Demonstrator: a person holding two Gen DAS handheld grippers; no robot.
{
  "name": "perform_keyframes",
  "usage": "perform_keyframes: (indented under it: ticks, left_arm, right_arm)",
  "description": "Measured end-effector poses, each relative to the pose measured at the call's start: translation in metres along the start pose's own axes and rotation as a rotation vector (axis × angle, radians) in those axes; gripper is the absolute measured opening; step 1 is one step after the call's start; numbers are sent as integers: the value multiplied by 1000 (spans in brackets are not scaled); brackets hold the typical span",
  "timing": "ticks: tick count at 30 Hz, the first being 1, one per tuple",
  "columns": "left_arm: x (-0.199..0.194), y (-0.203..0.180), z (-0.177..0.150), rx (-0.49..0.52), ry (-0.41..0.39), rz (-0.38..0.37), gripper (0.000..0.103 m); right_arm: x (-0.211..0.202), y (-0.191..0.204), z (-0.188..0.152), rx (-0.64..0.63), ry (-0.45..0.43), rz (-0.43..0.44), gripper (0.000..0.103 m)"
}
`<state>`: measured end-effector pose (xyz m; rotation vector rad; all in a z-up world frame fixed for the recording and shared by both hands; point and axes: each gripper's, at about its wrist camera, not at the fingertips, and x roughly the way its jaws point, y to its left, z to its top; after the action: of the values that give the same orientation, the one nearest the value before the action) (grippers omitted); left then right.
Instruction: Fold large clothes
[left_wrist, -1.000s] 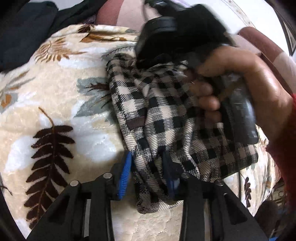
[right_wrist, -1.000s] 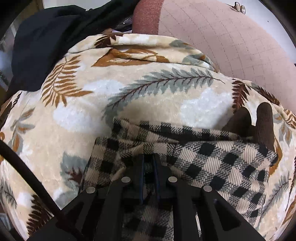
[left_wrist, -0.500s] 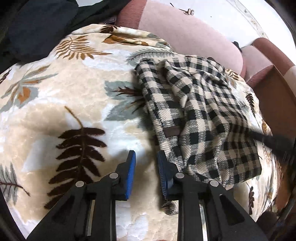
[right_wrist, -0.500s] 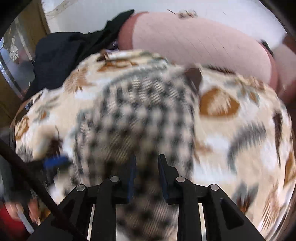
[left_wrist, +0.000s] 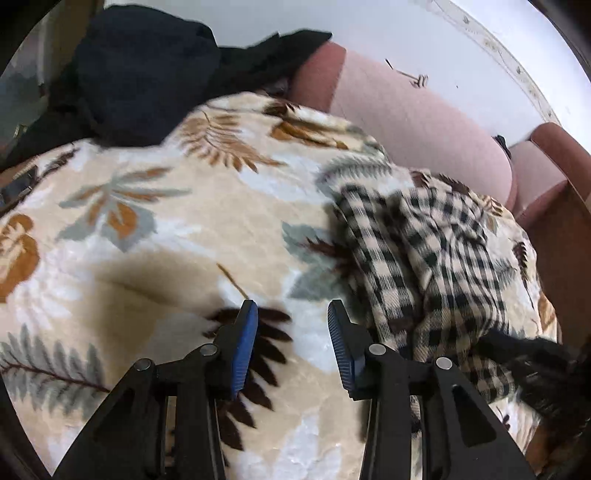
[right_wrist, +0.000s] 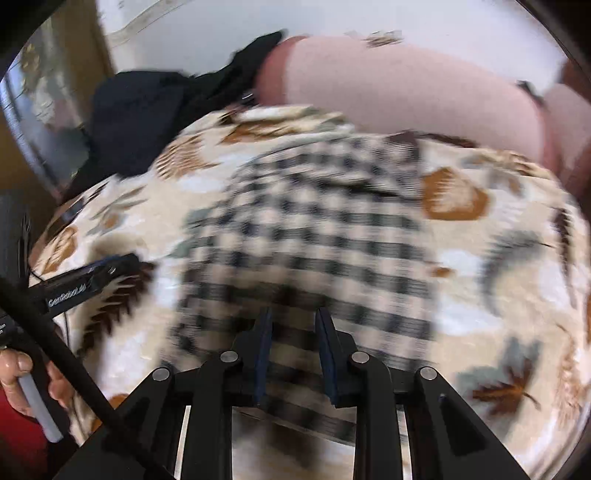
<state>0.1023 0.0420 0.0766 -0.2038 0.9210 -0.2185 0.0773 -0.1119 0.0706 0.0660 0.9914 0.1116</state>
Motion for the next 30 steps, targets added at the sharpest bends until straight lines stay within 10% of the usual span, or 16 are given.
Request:
perform_keyframes:
  ticks: [12,17,23,26,30]
  left_arm:
    - [-50,-4,13,65,-335,273,82]
    - [-49,9,16,12,-298,264,84]
    - [-38,11,16,24,-240,254,84]
    - [-36,12,15,26,-230,250,84]
    - [-40,15,15,4,-235,237,84]
  right_arm:
    - [30,34,4,-36,36,136,22]
    - [12,13,41,60,-101,92,22]
    - [88,0,61,257,65,192,24]
    - [66,13,54,215,22,263,25]
    - [18,21,18,157,-98,137,25]
